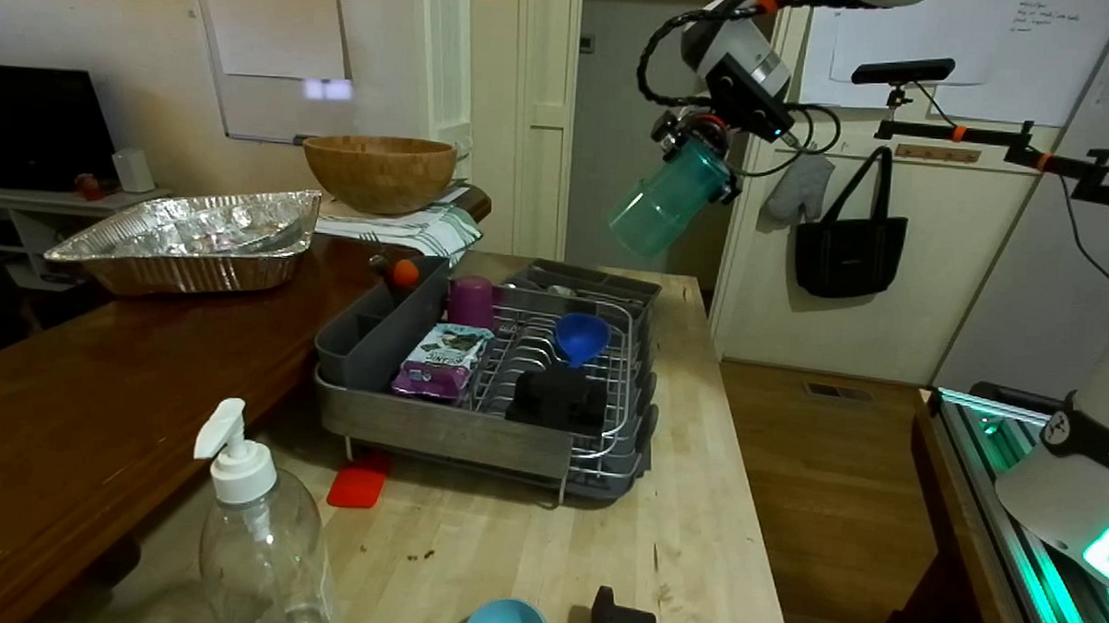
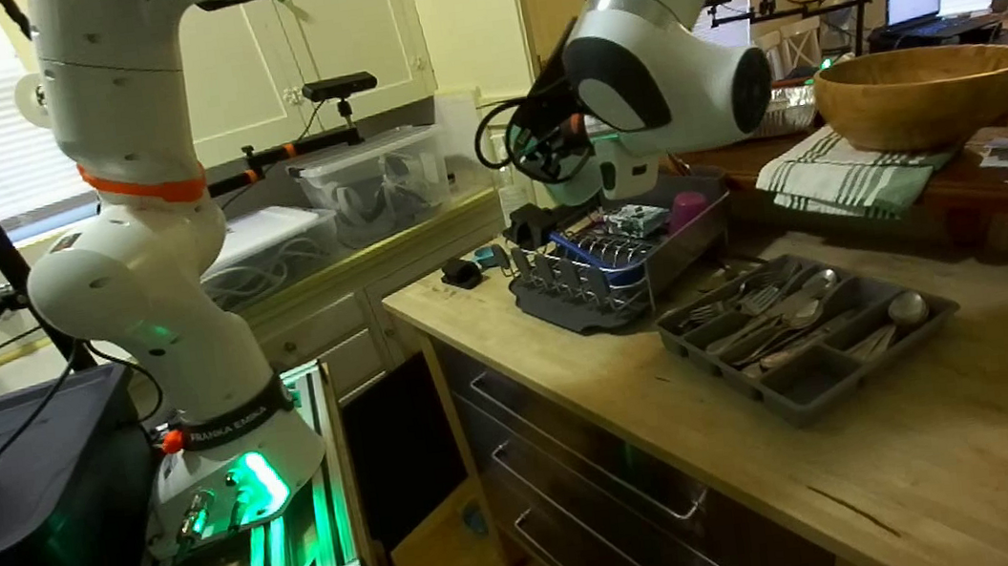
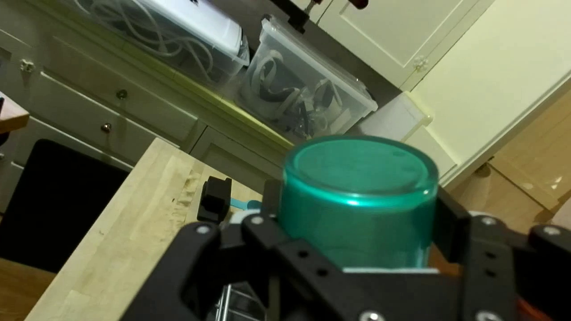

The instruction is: Put the blue cup into the dishwasher

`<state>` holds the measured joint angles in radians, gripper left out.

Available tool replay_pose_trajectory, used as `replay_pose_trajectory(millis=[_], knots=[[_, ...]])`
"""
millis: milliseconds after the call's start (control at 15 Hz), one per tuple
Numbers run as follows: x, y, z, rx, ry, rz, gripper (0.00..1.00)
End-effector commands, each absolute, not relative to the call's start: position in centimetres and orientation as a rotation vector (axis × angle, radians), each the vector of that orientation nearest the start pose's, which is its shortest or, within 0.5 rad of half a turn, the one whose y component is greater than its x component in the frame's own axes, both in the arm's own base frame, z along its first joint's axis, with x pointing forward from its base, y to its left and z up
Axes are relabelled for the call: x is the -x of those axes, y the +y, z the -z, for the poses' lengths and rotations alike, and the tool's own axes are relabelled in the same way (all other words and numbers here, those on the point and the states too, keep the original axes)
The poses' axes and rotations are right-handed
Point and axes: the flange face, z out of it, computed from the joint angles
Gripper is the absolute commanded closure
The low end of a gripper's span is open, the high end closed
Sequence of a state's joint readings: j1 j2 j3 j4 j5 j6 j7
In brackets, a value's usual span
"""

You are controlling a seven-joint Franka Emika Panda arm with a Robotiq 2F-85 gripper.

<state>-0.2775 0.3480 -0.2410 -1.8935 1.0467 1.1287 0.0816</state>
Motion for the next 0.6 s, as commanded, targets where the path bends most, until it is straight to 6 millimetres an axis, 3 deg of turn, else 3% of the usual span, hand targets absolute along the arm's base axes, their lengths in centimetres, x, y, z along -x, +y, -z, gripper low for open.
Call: replay_pose_trajectory(millis=[0,133,200,400,467,533], knots=[[-55.8,-13.1,-32.4,1.636,0.582,-0.982,0.47],[-57.3,-10.9,-31.7,1.653,0.568,-1.087,0.47],[-55.3,-12.3,-31.9,1.642,0.601,-0.992,0.22],[-57.1,-10.2,-31.1,1.658,0.576,-1.058,0.22],[-57.2,-10.1,-31.1,1.659,0.573,-1.064,0.47],[-57.6,-10.2,-30.6,1.652,0.594,-1.063,0.47]])
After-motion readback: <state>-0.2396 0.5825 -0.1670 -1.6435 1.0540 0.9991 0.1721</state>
